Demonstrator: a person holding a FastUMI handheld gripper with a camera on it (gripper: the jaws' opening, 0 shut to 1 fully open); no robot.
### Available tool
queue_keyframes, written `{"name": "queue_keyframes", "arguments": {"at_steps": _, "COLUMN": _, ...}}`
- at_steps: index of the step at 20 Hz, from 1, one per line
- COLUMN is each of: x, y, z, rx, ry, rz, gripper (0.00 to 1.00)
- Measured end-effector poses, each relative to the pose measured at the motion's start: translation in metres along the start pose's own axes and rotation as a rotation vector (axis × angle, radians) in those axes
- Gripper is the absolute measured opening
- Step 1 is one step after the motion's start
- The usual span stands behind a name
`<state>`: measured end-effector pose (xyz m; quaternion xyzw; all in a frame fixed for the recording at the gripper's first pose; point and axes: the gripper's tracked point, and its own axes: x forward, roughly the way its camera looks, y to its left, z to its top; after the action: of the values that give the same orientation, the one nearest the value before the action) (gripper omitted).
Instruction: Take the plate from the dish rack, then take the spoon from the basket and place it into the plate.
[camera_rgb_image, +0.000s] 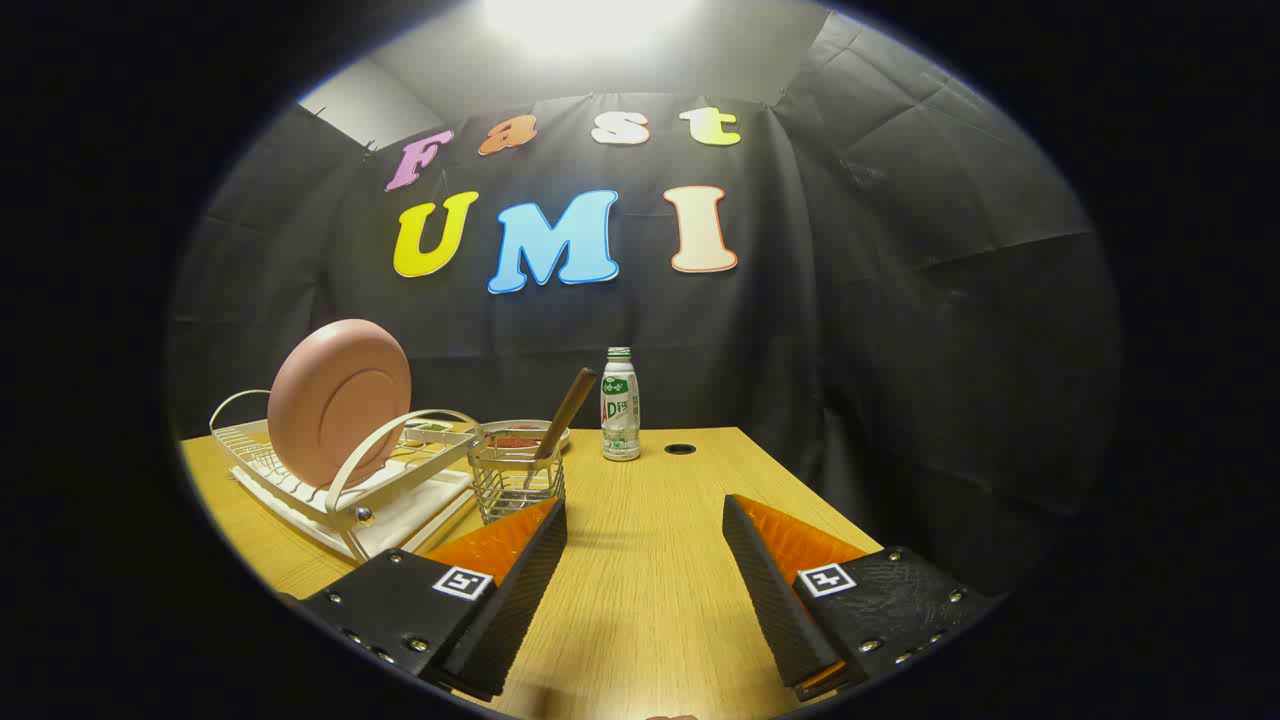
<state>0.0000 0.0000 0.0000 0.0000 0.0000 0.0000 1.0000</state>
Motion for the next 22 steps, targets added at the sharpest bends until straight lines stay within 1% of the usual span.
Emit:
{"name": "queue_keyframes", "arguments": {"at_steps": 2, "x": 0.006, "y": -0.001, "z": 0.006, "rx": -0.001, "ry": -0.026, "rz": -0.006, "gripper": 0.95}}
{"name": "queue_keyframes", "arguments": {"at_steps": 4, "x": 0.028, "y": -0.002, "z": 0.018, "rx": 0.004, "ry": -0.058, "rz": -0.012, "gripper": 0.95}}
{"name": "queue_keyframes", "arguments": {"at_steps": 6, "x": 0.044, "y": -0.003, "z": 0.013, "rx": 0.004, "ry": -0.04, "rz": -0.018, "gripper": 0.95}}
{"name": "queue_keyframes", "arguments": {"at_steps": 10, "x": 0.069, "y": -0.013, "z": 0.042, "rx": 0.024, "ry": -0.096, "rz": -0.036, "gripper": 0.95}}
{"name": "queue_keyframes", "arguments": {"at_steps": 12, "x": 0.076, "y": -0.025, "z": 0.069, "rx": 0.033, "ry": -0.125, "rz": -0.056, "gripper": 0.95}}
{"name": "queue_keyframes", "arguments": {"at_steps": 14, "x": 0.07, "y": -0.036, "z": 0.098, "rx": 0.037, "ry": -0.151, "rz": -0.072, "gripper": 0.95}}
{"name": "queue_keyframes", "arguments": {"at_steps": 17, "x": 0.049, "y": -0.045, "z": 0.136, "rx": 0.023, "ry": -0.168, "rz": -0.08, "gripper": 0.95}}
{"name": "queue_keyframes", "arguments": {"at_steps": 22, "x": 0.009, "y": -0.038, "z": 0.199, "rx": 0.035, "ry": -0.209, "rz": -0.067, "gripper": 0.95}}
